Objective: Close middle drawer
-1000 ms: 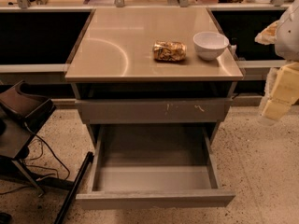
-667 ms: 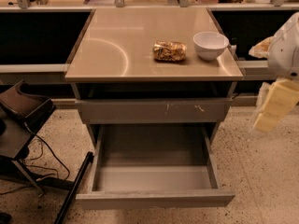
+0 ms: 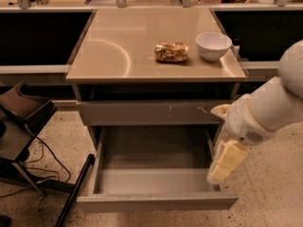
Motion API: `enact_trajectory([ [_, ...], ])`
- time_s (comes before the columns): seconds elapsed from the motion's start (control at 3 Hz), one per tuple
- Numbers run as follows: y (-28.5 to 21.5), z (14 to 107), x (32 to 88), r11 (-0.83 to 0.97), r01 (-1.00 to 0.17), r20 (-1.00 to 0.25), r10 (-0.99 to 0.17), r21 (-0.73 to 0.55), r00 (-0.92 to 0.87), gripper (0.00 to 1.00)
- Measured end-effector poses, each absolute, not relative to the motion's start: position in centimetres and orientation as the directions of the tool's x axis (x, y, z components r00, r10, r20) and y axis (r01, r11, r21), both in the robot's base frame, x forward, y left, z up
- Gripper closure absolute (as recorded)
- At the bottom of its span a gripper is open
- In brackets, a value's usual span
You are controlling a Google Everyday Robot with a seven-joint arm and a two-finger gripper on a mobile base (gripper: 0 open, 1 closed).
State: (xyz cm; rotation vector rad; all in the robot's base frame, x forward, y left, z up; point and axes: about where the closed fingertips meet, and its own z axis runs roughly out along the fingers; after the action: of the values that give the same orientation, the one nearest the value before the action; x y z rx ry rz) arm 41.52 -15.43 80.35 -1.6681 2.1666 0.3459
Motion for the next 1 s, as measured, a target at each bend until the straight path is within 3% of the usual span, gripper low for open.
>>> enact_trajectory([
  [0.33, -14.3, 74.6, 40.7, 0.272, -0.961, -0.485, -0.836, 0.036, -0.255, 0.00],
  [1.0, -13.3, 71.2, 39.8, 0.296, -0.953, -0.489, -0.823, 0.066, -0.290, 0.00],
])
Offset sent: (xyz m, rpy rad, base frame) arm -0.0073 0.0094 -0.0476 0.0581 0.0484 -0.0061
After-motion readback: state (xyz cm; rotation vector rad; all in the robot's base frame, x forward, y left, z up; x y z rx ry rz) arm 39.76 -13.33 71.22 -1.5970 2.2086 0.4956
